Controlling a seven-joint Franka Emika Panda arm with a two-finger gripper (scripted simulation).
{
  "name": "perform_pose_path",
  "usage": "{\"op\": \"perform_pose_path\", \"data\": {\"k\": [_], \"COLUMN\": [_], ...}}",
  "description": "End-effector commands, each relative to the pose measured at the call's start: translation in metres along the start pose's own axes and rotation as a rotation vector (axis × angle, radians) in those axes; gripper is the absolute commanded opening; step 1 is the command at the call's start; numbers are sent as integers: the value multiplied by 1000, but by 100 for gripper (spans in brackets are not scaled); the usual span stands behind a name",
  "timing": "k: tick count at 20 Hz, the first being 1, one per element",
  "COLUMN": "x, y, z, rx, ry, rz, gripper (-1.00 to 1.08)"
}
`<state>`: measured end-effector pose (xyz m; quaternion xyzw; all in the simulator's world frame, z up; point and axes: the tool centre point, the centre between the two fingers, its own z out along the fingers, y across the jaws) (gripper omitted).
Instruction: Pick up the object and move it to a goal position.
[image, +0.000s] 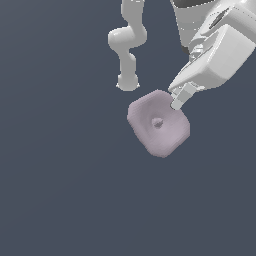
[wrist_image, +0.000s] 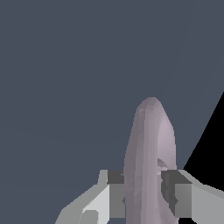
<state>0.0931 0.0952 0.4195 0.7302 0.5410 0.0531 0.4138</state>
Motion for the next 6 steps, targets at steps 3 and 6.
{"op": "perform_pose_path", "data": {"k": [3,6], "x": [-2,-3], "y": [10,11], "z": [-7,-7], "rx": [-1,-2], "ry": [-2,-3], "rz": [0,0], "gripper": [-100,-100]}}
